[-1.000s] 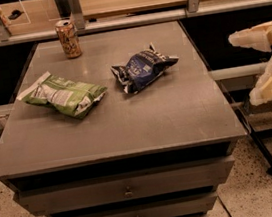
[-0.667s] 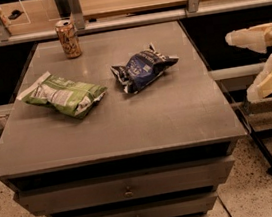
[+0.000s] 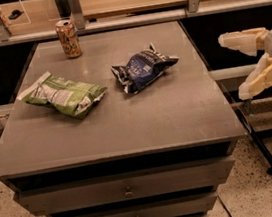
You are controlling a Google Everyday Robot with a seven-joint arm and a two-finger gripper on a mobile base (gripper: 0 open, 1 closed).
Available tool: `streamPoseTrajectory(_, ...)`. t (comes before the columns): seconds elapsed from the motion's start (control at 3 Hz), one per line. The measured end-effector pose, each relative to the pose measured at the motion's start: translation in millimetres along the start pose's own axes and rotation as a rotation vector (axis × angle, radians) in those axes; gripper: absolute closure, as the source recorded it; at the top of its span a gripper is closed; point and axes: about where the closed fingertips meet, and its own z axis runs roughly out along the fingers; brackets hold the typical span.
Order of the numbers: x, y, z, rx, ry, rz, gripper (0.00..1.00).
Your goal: Move orange can near blue chip bag
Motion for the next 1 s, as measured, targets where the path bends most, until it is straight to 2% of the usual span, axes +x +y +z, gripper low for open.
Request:
streamPoseTrajectory(0.67, -1.2, -1.6, 2.1, 0.0, -0.01, 0.003, 0.0)
streamPoseTrajectory(1.0, -2.7, -16.4, 22.7, -0.009, -0.054, 0.002, 0.0)
